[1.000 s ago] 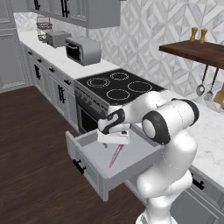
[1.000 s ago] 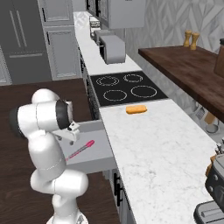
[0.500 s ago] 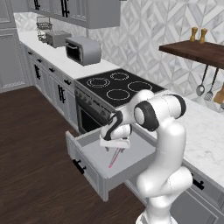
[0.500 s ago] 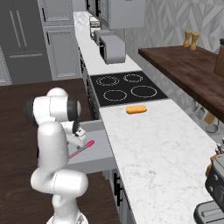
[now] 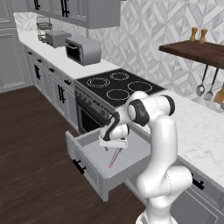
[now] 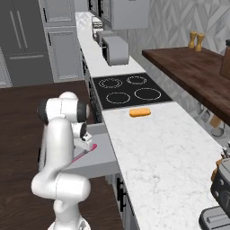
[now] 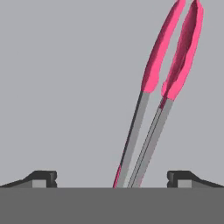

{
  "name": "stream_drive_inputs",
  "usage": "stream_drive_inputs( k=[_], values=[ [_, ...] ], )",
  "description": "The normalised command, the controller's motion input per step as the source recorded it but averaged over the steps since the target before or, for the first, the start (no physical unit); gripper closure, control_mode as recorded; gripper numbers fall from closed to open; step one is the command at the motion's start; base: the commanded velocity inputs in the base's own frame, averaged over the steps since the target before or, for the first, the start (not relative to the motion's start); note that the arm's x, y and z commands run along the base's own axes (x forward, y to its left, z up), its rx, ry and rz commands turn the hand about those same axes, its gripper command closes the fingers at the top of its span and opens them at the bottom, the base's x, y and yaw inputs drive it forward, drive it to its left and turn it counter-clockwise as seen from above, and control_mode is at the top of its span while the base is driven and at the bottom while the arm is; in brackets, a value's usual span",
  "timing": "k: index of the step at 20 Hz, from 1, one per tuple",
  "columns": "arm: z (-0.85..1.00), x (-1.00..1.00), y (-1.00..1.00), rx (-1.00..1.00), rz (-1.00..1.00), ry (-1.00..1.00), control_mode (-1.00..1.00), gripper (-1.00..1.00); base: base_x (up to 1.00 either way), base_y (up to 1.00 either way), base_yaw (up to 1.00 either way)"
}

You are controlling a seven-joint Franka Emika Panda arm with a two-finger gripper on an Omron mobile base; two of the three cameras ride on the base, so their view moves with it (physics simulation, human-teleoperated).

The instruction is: Pick the tongs from the drawer and place it on the counter.

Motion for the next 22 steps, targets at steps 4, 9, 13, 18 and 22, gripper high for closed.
stream_drive_inputs(
  k=[4, 9, 13, 18, 22],
  values=[
    [-0.42, 0.02, -0.38, 0.00, 0.00, 0.11, -1.00, -1.00, 0.00, 0.00, 0.00],
    [-0.59, 0.07, -0.17, 0.00, 0.00, 0.03, -1.00, -1.00, 0.00, 0.00, 0.00],
    [-0.92, 0.04, 0.39, -0.06, 0.00, 0.00, -1.00, 1.00, 0.00, 0.00, 0.00],
    [-0.75, -0.16, 0.89, -0.11, 0.00, -0.01, -1.00, 1.00, 0.00, 0.00, 0.00],
    [-0.46, -0.02, 0.64, -0.06, 0.00, 0.00, -1.00, 1.00, 0.00, 0.00, 0.00]
  ],
)
